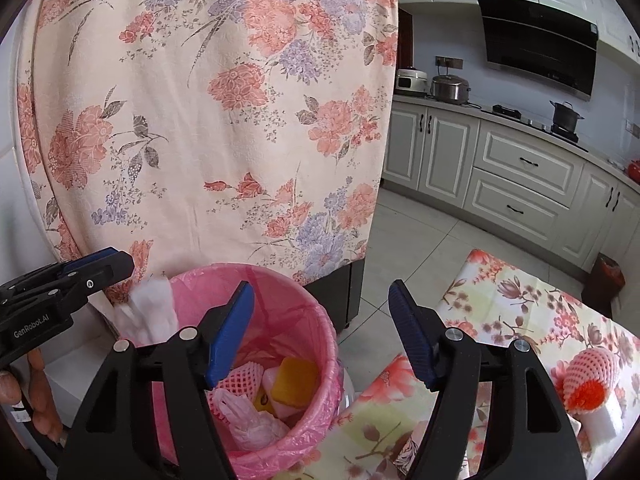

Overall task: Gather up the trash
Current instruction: 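Carry the sponge and tissue over the pink bin and open both tools, then move both open tools back toward the trash on the table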

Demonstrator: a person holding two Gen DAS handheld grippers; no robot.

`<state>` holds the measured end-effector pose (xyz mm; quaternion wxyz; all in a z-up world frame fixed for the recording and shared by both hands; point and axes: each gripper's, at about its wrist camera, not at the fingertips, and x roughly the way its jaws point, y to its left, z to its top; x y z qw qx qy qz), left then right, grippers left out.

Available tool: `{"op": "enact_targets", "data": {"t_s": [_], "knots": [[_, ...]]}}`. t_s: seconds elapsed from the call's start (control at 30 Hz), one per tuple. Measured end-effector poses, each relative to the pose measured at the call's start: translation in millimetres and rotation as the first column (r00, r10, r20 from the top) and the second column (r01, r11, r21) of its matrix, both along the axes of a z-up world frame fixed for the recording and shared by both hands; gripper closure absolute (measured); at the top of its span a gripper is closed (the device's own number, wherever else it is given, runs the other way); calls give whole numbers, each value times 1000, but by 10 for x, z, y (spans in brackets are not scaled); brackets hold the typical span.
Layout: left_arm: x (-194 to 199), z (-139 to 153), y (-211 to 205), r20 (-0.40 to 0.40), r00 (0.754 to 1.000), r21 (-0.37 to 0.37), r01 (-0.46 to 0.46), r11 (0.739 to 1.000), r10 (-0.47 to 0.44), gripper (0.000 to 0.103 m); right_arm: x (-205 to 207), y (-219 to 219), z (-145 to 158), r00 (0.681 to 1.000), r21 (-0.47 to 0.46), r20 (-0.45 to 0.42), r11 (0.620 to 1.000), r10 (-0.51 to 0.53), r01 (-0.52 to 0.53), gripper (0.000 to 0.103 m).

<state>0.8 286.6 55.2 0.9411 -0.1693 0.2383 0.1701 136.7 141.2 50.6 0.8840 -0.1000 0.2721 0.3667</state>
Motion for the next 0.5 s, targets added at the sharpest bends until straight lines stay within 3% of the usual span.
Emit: {"op": "enact_targets", "data": {"t_s": [0.5], "knots": [[26, 14, -284, -11, 999, 11, 39, 999, -39, 53, -27, -513, -72, 998, 12, -4, 997, -70, 70, 37]]}}
